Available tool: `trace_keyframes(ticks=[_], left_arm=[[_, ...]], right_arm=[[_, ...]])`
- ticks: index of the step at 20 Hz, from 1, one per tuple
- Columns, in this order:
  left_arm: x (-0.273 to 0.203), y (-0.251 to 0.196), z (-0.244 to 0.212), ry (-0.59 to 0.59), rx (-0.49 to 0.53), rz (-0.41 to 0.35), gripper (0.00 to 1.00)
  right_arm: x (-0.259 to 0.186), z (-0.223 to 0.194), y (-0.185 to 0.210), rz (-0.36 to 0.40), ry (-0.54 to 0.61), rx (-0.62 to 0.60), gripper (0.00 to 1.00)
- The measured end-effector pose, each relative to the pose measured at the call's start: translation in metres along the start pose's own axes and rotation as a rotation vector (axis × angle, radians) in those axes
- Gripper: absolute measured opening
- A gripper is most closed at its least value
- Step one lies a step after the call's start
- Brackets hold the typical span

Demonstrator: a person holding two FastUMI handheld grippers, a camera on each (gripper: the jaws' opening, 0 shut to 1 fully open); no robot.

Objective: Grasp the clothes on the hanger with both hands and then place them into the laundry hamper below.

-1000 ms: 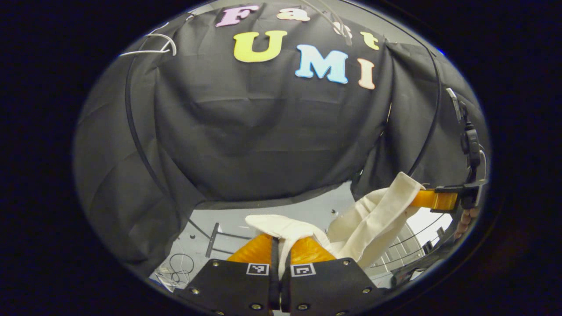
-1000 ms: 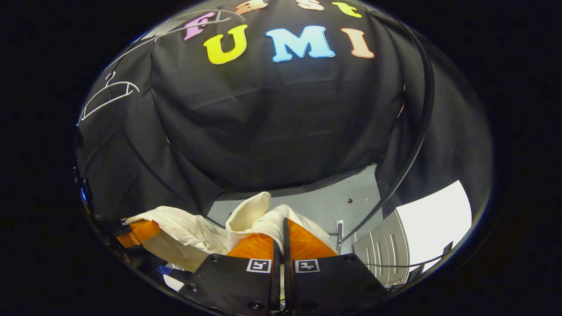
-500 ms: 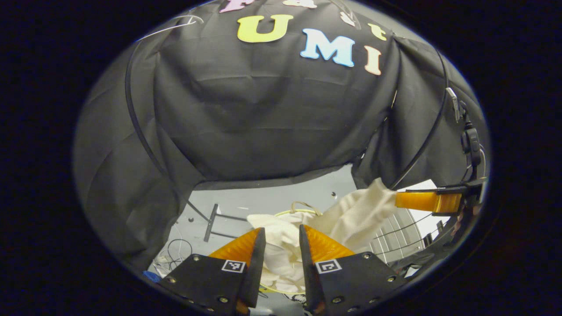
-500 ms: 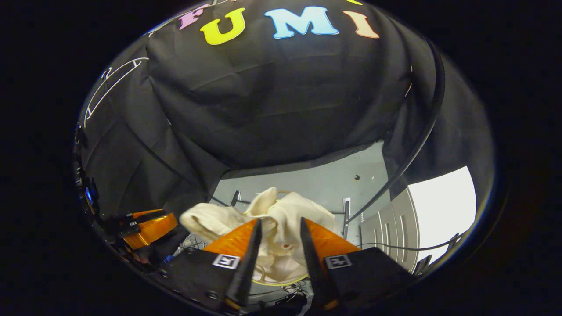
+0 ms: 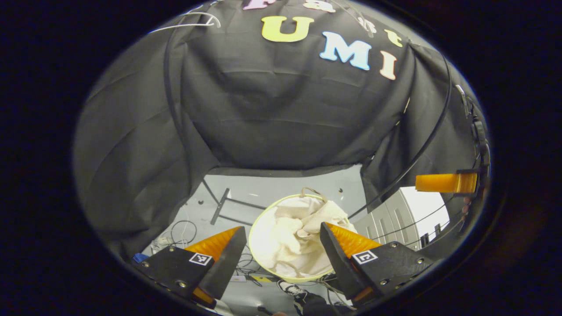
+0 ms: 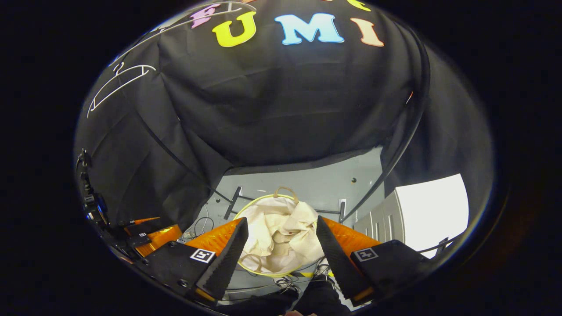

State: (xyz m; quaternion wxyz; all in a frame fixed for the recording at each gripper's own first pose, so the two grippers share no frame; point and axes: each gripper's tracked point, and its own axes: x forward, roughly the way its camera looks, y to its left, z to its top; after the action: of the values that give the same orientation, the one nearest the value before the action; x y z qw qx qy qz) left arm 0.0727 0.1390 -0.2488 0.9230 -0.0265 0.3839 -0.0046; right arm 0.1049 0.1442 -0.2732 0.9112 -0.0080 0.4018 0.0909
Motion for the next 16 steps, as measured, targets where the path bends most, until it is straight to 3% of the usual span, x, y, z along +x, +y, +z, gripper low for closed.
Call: trace_keyframes(ticks=[3, 6, 10, 16], left_arm=[[-0.04, 0.012, 0.007, -0.061, 0.005, 0.051, 0.99], [-0.076, 0.005, 0.043, -0.141, 0.036, 0.096, 1.0], [-0.111, -0.028, 0.093, -0.258, 0.084, 0.144, 0.99], [-0.165, -0.103, 0.154, -0.392, 0.114, 0.191, 1.0]], right_arm=[[-0.025, 0.022, -0.02, -0.042, -0.091, -0.031, 0.98], [-0.047, 0.041, -0.042, -0.062, -0.179, -0.035, 0.98], [-0.085, 0.067, -0.091, -0.126, -0.324, -0.057, 0.99], [-0.134, 0.092, -0.154, -0.138, -0.486, -0.047, 0.98]])
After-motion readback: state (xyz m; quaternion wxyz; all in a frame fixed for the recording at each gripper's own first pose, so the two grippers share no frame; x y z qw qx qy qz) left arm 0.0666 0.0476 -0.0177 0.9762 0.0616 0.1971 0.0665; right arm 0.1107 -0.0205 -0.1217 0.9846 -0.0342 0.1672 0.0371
